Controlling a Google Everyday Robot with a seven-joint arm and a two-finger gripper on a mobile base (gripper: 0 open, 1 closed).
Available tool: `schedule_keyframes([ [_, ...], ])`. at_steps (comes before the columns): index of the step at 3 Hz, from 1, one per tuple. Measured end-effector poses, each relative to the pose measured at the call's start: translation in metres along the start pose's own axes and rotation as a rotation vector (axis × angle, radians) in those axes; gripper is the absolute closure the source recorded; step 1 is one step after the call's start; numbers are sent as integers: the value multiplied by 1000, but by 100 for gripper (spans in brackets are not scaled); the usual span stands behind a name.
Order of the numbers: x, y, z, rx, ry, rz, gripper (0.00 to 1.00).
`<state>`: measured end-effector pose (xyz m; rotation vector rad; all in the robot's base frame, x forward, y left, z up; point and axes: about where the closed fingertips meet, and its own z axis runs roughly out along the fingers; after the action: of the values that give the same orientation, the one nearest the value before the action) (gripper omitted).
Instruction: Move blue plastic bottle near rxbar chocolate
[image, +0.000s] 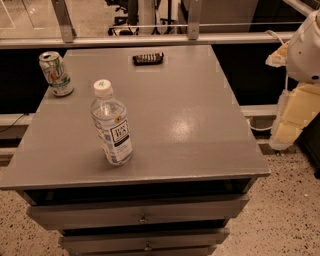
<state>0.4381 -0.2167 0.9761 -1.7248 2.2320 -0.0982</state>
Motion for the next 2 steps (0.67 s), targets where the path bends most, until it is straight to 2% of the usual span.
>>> schedule_keyframes([
  [1,0,0,0,0,0,0,0],
  [2,-12,6,20,-27,-130,18,0],
])
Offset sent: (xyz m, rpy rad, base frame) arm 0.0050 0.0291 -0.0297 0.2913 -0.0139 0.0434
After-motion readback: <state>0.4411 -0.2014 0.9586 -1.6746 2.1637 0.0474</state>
